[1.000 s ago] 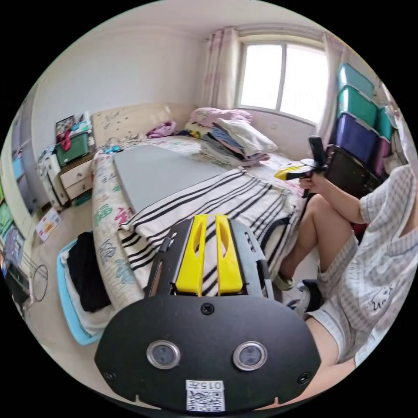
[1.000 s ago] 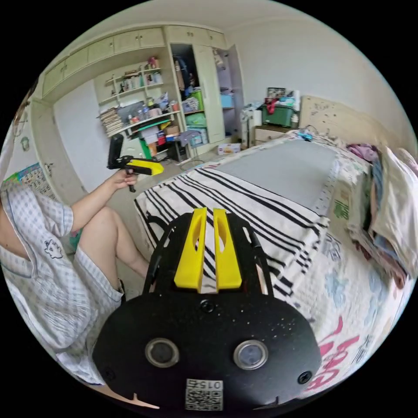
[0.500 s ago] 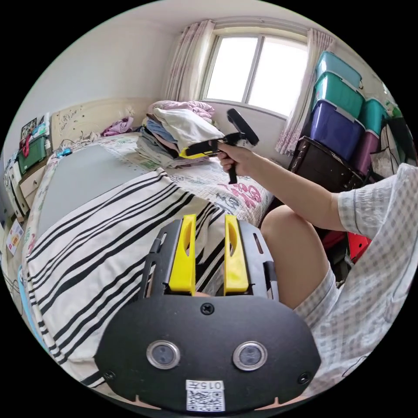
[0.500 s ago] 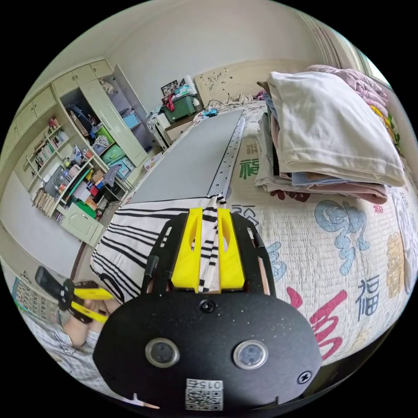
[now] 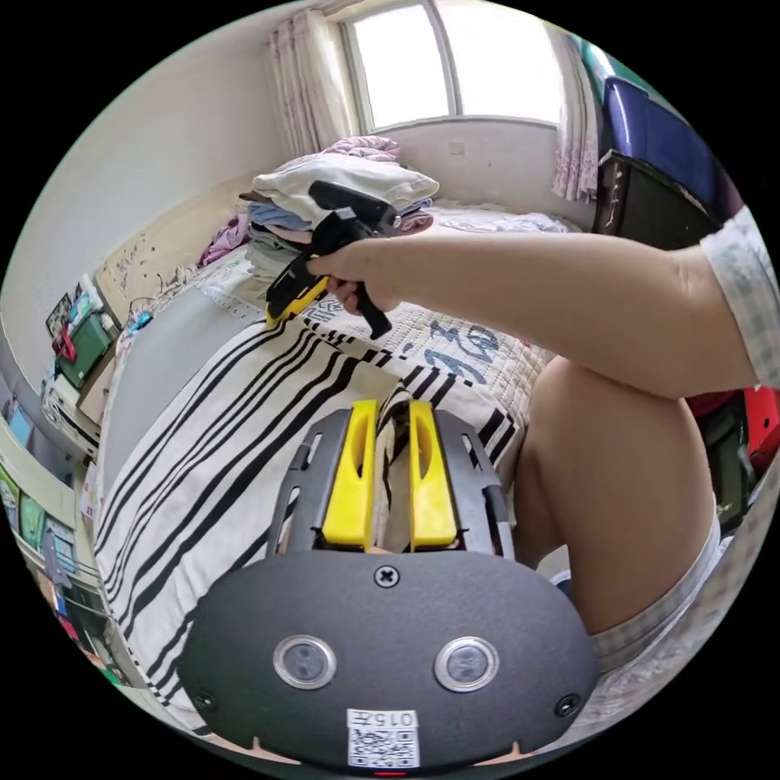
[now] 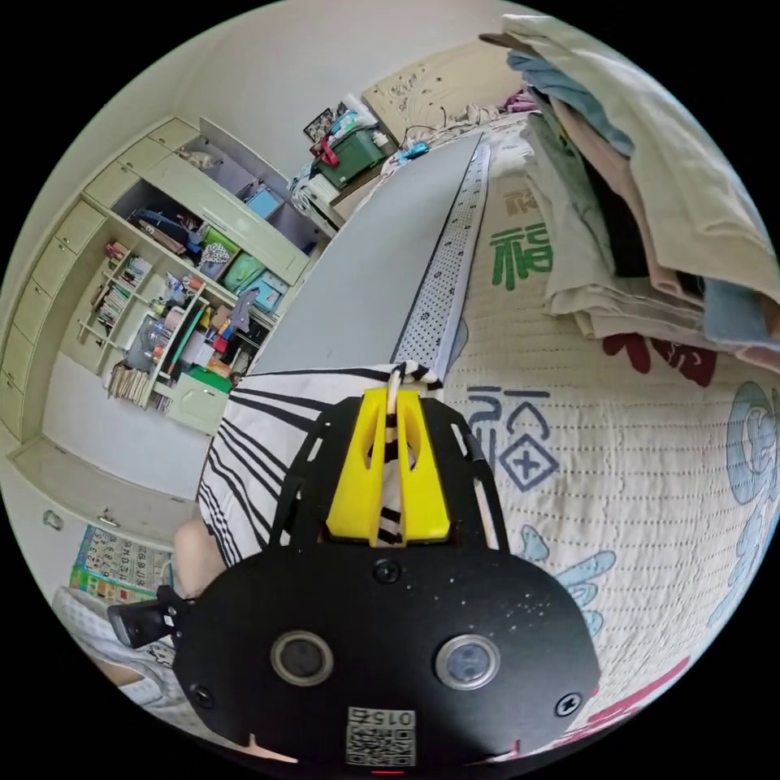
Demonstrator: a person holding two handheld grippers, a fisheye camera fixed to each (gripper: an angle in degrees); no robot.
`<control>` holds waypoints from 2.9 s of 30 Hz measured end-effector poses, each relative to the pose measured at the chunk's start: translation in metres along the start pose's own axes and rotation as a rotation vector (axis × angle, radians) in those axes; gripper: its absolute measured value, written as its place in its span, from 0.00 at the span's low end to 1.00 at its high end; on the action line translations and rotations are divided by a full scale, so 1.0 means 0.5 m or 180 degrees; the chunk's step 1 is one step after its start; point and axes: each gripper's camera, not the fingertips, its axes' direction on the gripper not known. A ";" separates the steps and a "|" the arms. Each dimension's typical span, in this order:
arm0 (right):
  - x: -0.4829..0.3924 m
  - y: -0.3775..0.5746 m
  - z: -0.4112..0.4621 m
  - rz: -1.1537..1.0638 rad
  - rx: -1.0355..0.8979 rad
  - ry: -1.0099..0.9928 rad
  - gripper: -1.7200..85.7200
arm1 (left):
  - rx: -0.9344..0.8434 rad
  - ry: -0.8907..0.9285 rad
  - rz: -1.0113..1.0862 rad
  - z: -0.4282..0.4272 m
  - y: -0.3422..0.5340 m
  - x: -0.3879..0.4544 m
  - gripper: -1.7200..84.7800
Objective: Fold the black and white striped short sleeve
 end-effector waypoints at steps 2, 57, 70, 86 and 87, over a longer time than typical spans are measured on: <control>-0.011 -0.010 -0.006 -0.0063 0.0054 0.0133 0.03 | 0.0033 -0.0029 0.0076 -0.004 -0.011 0.015 0.05; -0.227 0.737 -0.327 0.0256 0.0881 0.0523 0.03 | -0.1203 0.0360 -0.0993 0.582 -0.262 -0.635 0.04; -0.424 0.788 -0.538 -0.0626 0.1705 0.0671 0.02 | 0.0578 0.1639 -0.1478 0.257 -0.121 -0.910 0.03; -0.877 0.716 0.155 -0.2061 -0.0285 -0.0490 0.02 | 0.0589 0.1759 -0.3807 0.232 0.802 -1.439 0.05; -0.888 0.723 0.172 -0.2065 -0.0290 -0.0517 0.02 | 0.0705 0.1903 -0.3881 0.240 0.837 -1.446 0.07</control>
